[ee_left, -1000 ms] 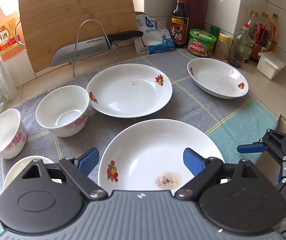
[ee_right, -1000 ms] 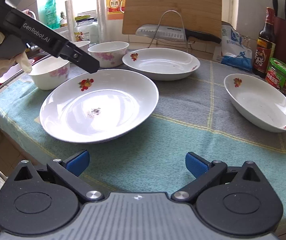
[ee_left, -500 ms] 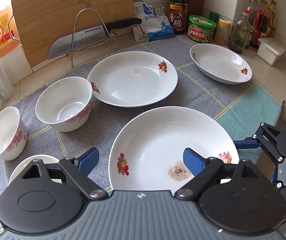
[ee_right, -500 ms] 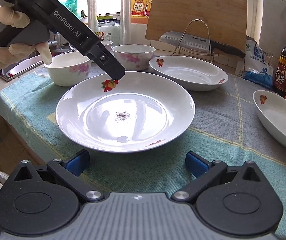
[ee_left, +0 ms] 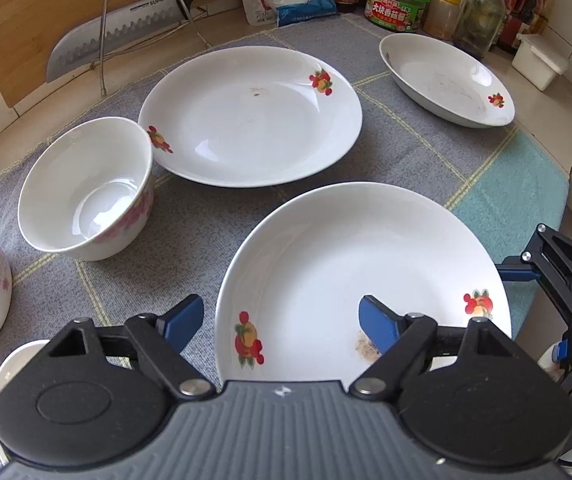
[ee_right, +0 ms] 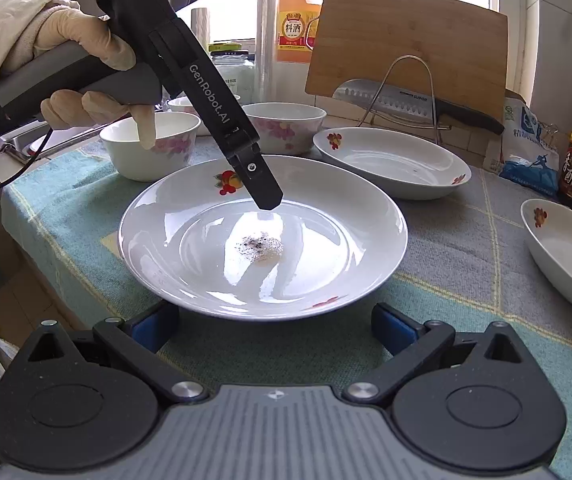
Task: Organize plates and bowls
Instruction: 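Grasp the rim of the stained white flower plate with the left tool, then lift and carry the stained plate toward the repositioned plate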
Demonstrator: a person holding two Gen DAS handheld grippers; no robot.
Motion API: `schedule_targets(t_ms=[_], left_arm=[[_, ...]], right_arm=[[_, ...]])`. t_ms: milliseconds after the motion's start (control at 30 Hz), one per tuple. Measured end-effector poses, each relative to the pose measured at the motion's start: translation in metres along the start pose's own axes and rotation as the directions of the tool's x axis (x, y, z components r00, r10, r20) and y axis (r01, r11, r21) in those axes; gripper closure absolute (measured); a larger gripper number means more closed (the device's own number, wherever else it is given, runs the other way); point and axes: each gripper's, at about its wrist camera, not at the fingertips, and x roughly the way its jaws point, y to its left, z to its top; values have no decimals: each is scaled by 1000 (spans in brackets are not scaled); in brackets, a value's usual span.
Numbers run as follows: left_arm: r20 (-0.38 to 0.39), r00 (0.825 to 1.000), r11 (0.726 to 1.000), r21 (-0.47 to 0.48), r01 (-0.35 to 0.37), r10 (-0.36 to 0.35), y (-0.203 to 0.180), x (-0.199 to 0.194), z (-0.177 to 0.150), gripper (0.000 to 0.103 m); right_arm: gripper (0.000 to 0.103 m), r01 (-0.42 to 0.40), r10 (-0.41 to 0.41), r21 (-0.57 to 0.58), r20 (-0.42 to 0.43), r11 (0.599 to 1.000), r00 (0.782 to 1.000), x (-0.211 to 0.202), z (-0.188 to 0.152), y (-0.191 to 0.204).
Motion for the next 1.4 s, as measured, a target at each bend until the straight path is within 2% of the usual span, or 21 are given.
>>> schedule_targets(t_ms=[133,367,900,1400], left_arm=[[-47,998,999,0,46,-46,5,8,5,29],[-95,990,995,9,102,-101,14,13,13,30],[-198,968,984,59,166,-152,17,25,28,30],[-232,956,978,57,200,-182,18,30,35,30]], right_arm=[[0,1,-1,-2,2,1000,1000,0,0,0],[0,-2,2,-4,9,1000,1000,0,-1,1],[0,-21,21,-50,-10,999,1000,6,7,3],[0,-35,34,-33,-34,999,999,9,10,3]])
